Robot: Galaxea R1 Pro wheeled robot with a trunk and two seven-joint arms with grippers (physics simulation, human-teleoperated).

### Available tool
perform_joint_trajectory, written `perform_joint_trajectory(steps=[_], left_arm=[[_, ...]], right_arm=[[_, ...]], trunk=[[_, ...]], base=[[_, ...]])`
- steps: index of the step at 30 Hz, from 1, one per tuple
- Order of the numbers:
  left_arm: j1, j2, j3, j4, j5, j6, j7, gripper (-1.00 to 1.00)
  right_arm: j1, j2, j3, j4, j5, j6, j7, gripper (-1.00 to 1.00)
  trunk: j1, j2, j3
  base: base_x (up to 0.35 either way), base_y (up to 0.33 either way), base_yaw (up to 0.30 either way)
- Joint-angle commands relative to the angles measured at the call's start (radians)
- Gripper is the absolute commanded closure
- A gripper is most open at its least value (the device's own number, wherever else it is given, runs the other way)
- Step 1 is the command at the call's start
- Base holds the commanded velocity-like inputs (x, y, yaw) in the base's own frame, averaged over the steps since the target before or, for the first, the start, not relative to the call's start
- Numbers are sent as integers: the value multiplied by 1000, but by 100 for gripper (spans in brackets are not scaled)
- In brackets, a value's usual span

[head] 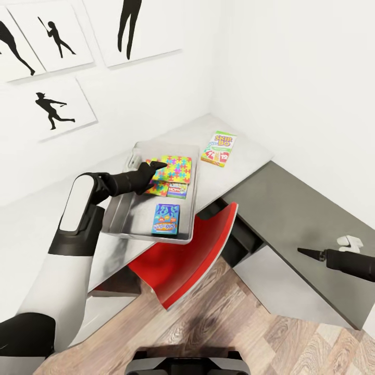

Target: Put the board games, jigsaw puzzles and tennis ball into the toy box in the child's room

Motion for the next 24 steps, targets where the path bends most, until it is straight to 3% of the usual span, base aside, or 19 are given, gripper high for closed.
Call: perform_joint_trajectory(steps=[1, 18, 24], left_arm=[[-2, -1, 0, -7, 11, 1, 10, -100], [-13, -2, -5, -117, 15, 11, 10, -100], [-30, 0, -7, -168, 15, 33, 19, -100]], right_arm=[[-1, 0, -1, 0, 4, 4, 7, -100], [9, -1, -2, -1, 4, 1, 7, -100], [10, -1, -3, -1, 3, 2, 7, -100]], trunk=[[1, -2, -1], [1, -2, -1], [1, -2, -1]], base=[[-3, 0, 0], [-1, 0, -1], [0, 0, -117]])
